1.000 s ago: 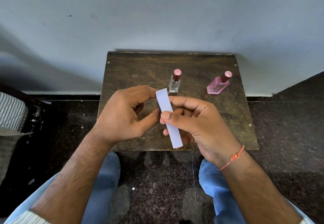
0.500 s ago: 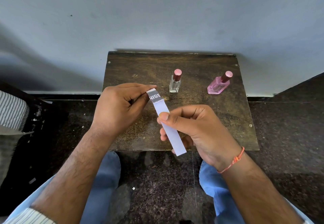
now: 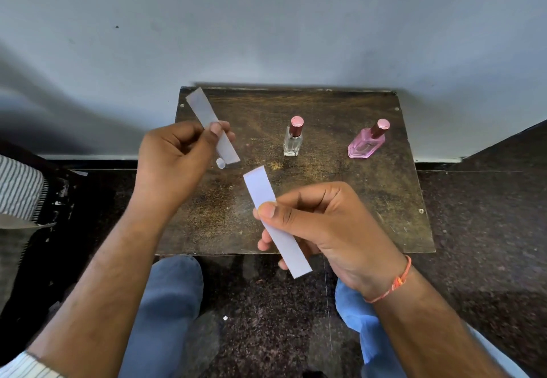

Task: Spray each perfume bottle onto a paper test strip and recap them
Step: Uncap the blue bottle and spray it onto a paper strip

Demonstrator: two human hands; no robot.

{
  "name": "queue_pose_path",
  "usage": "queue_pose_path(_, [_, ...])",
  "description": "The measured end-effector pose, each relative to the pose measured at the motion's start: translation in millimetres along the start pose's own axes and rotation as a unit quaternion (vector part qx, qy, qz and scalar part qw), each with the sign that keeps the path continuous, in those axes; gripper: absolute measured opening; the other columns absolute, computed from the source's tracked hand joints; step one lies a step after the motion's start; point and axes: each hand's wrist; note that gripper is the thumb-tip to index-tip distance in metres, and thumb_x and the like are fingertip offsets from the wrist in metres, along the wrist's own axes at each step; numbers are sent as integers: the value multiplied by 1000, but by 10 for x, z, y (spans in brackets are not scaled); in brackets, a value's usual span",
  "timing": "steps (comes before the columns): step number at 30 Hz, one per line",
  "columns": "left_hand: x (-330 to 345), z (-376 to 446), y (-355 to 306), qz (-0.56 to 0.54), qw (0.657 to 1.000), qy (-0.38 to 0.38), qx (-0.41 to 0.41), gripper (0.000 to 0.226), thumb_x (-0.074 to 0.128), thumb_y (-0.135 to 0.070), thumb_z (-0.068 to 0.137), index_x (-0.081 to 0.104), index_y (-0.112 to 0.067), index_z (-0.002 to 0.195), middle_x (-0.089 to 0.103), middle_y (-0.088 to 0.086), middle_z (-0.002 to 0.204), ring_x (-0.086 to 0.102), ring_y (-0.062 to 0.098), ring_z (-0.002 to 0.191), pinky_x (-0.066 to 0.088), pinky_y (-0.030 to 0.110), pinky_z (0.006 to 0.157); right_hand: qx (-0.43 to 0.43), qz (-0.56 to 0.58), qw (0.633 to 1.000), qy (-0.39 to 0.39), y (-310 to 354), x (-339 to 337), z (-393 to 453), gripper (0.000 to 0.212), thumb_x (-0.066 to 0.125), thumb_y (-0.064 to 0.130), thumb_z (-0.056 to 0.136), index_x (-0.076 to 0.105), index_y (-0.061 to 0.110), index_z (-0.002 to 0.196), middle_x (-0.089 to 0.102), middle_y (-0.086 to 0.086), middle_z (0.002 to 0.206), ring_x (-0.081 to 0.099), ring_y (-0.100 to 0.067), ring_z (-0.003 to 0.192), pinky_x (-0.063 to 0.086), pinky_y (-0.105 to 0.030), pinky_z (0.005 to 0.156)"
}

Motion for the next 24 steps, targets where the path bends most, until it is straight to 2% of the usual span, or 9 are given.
queue_pose_path(2, [23,-18,-84,-100,991,72,-56,20,68,-28,105,84,-20,96,85,9,102,47,3,46,40,20,47,4,22,1000,-10,10,-20,14,33,82,31,82,83,2,97,79,-14,80,80,-32,76,60,-35,59])
queue_pose_path(4, [33,-49,-105,-161,971,145,-98,25,68,-29,102,84,-20,86,84,9,110,33,6,43,26,18,46,0,38,999,-29,27,-52,31,33,82,31,81,84,3,99,79,-15,81,79,-30,72,60,-30,51])
queue_pose_path(7, [1,-68,-95,-206,947,217,-115,23,77,-36,93,84,-21,76,84,7,113,35,3,42,26,16,44,-25,35,996,-76,23,-85,54,27,82,25,87,82,-1,95,78,-17,79,77,-30,65,57,-27,46])
queue_pose_path(10, [-4,-103,-84,-234,929,269,-99,36,85,-57,77,88,-22,83,83,6,117,39,3,45,23,22,47,-53,26,992,-111,-20,-100,79,18,81,15,93,81,-2,88,77,-18,74,74,-31,58,53,-25,45])
queue_pose_path(13, [12,-128,-47,-244,918,295,-101,42,89,-62,73,90,-22,88,82,-2,113,40,5,49,24,22,47,-80,-11,988,-131,-68,-95,102,14,83,12,93,81,0,86,77,-20,73,75,-32,56,57,-29,48])
queue_pose_path(15, [45,-141,-51,-246,913,308,-106,44,89,-61,75,90,-21,93,77,-3,100,39,6,53,23,20,47,-105,-53,983,-138,-110,-83,123,6,87,13,90,82,9,89,77,-23,76,78,-37,60,62,-42,50])
queue_pose_path(18, [82,-151,-40,-229,916,311,-108,48,88,-63,76,90,-20,98,73,3,90,38,7,56,23,21,48,-146,-112,973,-141,-163,-66,157,17,88,25,86,78,29,99,77,-19,73,76,-48,67,61,-67,60])
queue_pose_path(21, [83,-156,-38,-222,920,307,-103,48,85,-63,78,89,-20,99,75,2,94,38,7,56,23,21,48,-161,-112,972,-128,-174,-73,144,28,85,24,88,69,39,104,78,-14,75,78,-43,68,63,-65,63])
queue_pose_path(24, [82,-150,-49,-230,920,300,-101,46,81,-62,82,89,-21,102,76,-3,85,39,6,55,22,21,48,-169,-115,973,-109,-177,-69,108,20,81,12,97,74,29,104,79,-8,82,79,-33,61,64,-53,52])
Point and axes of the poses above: each hand's wrist, its own z-axis towards the middle knuckle, its own x-axis out of the palm, y = z × x
